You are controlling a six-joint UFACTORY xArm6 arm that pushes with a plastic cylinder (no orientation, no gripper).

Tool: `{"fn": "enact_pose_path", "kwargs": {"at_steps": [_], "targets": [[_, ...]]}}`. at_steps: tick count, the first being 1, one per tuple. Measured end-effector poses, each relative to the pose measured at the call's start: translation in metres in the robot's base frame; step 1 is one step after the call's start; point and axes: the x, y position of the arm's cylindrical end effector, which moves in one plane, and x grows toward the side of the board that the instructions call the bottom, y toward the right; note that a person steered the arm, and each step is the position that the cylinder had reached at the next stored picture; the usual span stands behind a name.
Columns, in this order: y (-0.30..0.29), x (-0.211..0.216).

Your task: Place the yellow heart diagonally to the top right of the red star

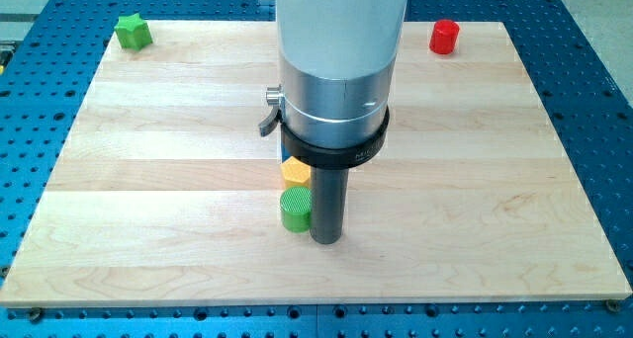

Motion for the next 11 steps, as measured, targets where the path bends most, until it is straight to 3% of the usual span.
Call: {"fn": "enact_pose_path", "kwargs": {"at_steps": [2,3,4,5,7,10,11], "targets": [[0.036,0.011],[0.088,-0.062],[0.085,-0.14],[0.074,-0.192],[0.067,-0.201],[0.013,-0.257],[-0.05,-0.265]]}}
